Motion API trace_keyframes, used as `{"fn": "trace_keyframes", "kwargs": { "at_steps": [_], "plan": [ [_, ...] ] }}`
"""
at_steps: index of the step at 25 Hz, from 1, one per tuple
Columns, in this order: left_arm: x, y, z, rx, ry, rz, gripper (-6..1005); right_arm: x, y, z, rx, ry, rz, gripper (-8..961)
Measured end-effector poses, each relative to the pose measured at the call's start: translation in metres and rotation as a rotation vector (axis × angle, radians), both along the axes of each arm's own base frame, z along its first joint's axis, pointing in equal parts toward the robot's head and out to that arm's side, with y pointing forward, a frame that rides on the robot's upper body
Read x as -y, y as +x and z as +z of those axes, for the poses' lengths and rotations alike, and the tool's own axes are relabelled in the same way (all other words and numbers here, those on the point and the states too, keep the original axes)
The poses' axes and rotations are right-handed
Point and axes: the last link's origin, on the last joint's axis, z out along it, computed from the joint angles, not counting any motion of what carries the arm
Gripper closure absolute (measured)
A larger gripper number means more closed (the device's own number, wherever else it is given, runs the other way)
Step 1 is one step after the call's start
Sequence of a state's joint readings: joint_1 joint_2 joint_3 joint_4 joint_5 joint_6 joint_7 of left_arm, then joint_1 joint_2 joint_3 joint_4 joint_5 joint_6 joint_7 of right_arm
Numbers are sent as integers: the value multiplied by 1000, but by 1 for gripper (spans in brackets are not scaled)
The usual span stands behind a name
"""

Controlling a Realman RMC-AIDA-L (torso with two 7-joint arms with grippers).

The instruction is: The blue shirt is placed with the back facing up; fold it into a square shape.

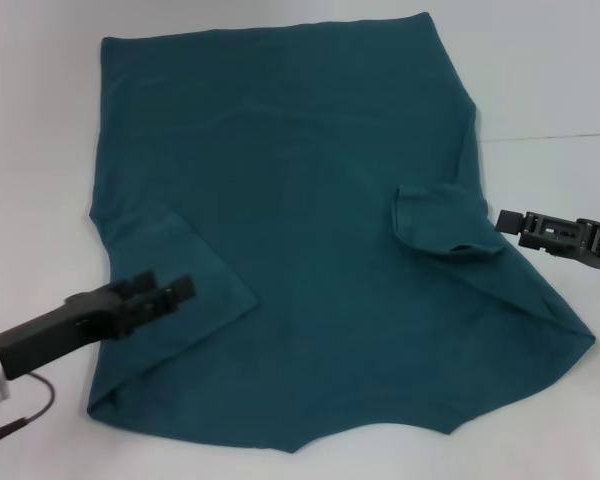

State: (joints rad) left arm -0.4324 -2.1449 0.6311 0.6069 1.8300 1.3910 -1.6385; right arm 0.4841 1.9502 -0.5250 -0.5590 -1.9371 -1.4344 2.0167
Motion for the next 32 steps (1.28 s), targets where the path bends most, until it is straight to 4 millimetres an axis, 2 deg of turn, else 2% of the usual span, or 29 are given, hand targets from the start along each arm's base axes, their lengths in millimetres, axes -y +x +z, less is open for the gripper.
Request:
{"fn": "trace_keyframes", "kwargs": {
  "at_steps": [1, 3, 14, 21, 32],
  "plan": [
    [0, -3, 2, 0, -3, 18, 123, 0, 0, 0, -1, -1, -5, 143],
    [2, -9, 6, -10, -12, 55, 123, -2, 1, 2, -3, 2, -17, 44],
    [16, -36, 22, -95, -88, 172, 123, -7, -4, 0, -11, -12, -22, 49],
    [24, -44, 29, -136, -145, 197, 124, -6, -3, 0, -16, -17, -32, 51],
    [26, -50, 30, -189, -197, 223, 125, -5, -2, -1, -22, -13, -39, 53]
  ]
}}
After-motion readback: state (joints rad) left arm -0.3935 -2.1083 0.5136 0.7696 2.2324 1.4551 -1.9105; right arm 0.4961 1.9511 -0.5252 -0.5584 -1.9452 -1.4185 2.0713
